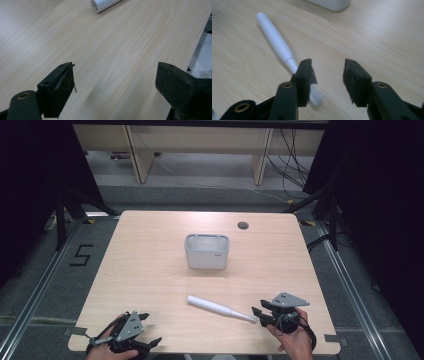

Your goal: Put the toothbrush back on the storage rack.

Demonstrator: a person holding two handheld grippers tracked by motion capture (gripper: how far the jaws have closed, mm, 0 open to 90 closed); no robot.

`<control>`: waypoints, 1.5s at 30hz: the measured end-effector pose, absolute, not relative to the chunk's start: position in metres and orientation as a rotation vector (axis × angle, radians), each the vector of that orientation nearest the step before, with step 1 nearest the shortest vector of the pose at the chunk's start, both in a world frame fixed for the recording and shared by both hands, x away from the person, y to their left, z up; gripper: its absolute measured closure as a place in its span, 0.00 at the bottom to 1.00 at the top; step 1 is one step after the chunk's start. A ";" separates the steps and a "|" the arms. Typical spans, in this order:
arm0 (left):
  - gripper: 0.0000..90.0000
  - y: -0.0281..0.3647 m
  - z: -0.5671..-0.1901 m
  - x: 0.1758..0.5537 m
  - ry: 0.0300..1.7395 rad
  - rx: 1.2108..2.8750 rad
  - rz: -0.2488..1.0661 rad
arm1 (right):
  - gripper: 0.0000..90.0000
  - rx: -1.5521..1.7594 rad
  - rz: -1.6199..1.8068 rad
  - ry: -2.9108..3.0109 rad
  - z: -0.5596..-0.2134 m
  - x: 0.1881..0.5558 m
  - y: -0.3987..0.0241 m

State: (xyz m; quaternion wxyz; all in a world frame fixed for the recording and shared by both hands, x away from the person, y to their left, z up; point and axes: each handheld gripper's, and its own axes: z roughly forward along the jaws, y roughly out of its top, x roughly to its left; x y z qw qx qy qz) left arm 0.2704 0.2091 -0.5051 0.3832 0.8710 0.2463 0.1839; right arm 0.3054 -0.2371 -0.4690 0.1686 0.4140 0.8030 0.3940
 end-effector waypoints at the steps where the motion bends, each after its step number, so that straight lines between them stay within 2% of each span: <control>1: 0.17 0.210 -0.504 0.271 0.629 2.240 0.460 | 0.70 1.150 1.119 2.278 -0.468 0.305 -0.235; 9: 0.17 0.209 -0.504 0.270 0.631 2.228 0.469 | 0.87 1.034 1.157 2.370 -0.471 0.299 -0.213; 17: 0.17 0.209 -0.504 0.270 0.630 2.240 0.463 | 0.95 0.962 1.121 2.467 -0.481 0.301 -0.196; 45: 0.17 0.210 -0.507 0.272 0.637 2.223 0.460 | 0.99 0.906 0.944 2.537 -0.500 0.320 -0.185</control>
